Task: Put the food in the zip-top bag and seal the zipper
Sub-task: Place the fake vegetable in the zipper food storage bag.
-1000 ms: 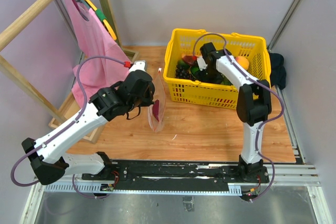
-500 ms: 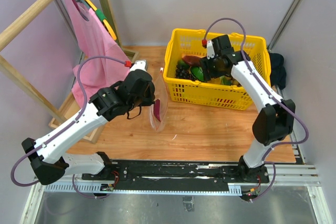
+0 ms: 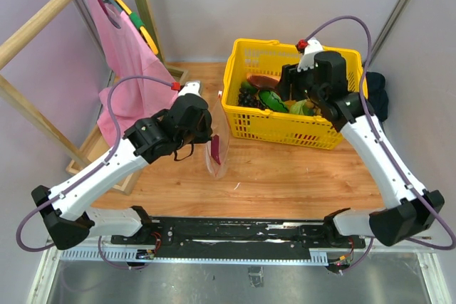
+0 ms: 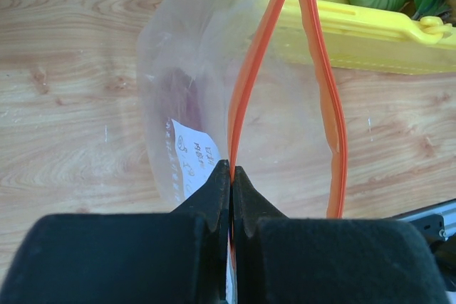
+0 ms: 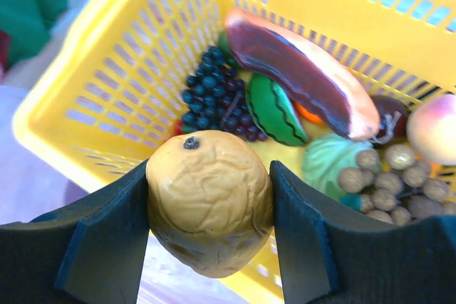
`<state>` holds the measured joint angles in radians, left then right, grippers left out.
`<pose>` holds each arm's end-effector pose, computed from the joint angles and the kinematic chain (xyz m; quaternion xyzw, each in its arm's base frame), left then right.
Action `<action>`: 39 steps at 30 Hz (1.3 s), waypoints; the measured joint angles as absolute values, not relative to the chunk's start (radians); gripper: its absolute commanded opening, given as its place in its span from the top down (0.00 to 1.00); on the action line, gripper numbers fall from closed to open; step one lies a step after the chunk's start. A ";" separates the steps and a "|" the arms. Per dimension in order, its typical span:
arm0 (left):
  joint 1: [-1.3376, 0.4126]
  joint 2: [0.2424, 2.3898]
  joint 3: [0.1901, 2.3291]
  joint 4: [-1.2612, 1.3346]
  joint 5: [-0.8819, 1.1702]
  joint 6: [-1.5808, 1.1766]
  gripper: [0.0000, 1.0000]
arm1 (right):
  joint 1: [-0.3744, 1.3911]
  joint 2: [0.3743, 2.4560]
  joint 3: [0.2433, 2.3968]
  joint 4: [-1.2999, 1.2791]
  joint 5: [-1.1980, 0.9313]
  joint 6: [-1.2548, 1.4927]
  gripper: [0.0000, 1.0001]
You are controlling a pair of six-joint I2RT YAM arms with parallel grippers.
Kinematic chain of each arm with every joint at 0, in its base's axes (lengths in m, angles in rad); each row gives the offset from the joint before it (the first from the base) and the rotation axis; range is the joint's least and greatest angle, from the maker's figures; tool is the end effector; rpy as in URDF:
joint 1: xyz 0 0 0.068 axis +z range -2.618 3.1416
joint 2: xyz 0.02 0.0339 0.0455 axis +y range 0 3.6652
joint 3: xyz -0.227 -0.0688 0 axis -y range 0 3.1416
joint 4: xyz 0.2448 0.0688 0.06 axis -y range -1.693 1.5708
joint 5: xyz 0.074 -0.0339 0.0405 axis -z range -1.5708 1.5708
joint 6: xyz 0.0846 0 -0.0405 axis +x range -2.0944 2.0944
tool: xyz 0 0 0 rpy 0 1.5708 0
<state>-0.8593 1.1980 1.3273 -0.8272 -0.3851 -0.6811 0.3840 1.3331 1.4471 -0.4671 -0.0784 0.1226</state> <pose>0.2129 -0.1982 0.3180 -0.0014 0.8932 -0.1644 0.4186 0.3234 0.1378 0.3668 -0.1290 0.8098 0.1743 0.5452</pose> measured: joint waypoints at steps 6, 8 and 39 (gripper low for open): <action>-0.859 1.202 1.327 -0.812 -0.380 -0.686 1.00 | 0.453 1.244 1.372 -0.352 -0.137 0.196 0.87; -0.859 1.202 1.325 -0.807 -0.379 -0.688 1.00 | 0.485 1.221 1.347 -0.307 -0.157 0.219 0.87; -0.859 1.204 1.293 -0.762 -0.356 -0.705 1.00 | 0.777 1.314 1.138 0.227 -0.311 0.461 0.84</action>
<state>-0.8589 1.2037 1.2934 -0.7624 -0.3565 -0.7048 0.7769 1.3136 1.1378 0.2268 -0.3107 0.4610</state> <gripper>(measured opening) 0.015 0.600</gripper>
